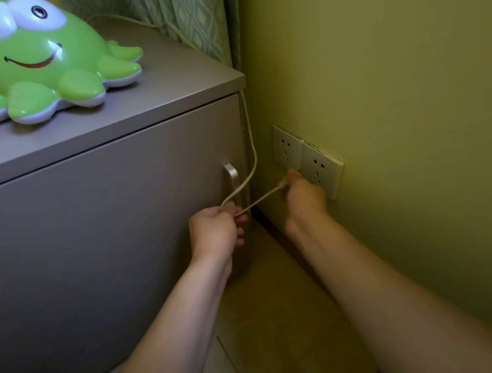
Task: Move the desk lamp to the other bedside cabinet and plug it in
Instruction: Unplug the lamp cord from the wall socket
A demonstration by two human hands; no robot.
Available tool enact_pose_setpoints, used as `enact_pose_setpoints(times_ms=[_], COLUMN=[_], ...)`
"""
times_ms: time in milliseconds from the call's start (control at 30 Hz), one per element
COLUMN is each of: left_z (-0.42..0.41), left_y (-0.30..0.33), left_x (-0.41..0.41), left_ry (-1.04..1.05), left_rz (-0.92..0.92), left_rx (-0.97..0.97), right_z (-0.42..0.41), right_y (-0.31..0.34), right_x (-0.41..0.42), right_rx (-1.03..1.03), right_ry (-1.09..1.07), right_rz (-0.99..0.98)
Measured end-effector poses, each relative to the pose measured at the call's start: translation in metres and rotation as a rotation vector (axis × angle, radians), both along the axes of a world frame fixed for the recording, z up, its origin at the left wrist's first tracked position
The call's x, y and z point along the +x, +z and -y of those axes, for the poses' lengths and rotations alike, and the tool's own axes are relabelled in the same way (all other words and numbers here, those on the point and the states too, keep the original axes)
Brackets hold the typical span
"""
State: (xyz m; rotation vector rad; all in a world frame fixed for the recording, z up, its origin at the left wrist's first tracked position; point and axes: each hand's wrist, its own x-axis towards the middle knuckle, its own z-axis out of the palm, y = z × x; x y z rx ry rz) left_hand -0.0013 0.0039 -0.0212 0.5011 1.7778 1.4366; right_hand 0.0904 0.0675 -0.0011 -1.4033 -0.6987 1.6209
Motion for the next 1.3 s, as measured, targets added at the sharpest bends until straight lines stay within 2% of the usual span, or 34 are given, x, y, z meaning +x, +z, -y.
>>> enact_pose_setpoints(times_ms=[100, 467, 567, 667, 767, 900, 1133, 1267, 1300], left_z=[0.003, 0.001, 0.008, 0.017, 0.026, 0.036, 0.042, 0.043, 0.044], left_y=[0.002, -0.007, -0.005, 0.018, 0.058, 0.160, 0.371, 0.459, 0.503], left_x=[-0.002, 0.000, -0.001, -0.001, 0.008, 0.024, 0.038, 0.043, 0.043], left_ry=[-0.055, -0.202, -0.265, -0.295, -0.276, -0.268, -0.353, -0.391, -0.379], left_rz=[0.021, -0.084, -0.064, -0.007, 0.011, -0.037, -0.228, -0.295, -0.304], left_rx=[0.009, 0.080, 0.026, -0.125, -0.307, -0.482, -0.566, -0.604, -0.611], right_z=[-0.005, -0.021, -0.006, 0.015, 0.029, 0.041, 0.059, 0.058, 0.057], right_y=[0.000, 0.000, -0.002, 0.017, 0.067, 0.183, 0.383, 0.467, 0.514], right_x=[0.018, 0.020, 0.015, 0.018, 0.023, 0.023, 0.036, 0.043, 0.046], right_rx=[-0.017, 0.048, -0.014, -0.104, -0.132, -0.174, -0.130, -0.111, -0.104], right_ry=[0.019, 0.050, 0.024, -0.040, -0.082, -0.131, -0.118, -0.117, -0.093], right_rz=[0.040, -0.010, -0.032, -0.005, 0.113, 0.227, 0.334, 0.339, 0.339])
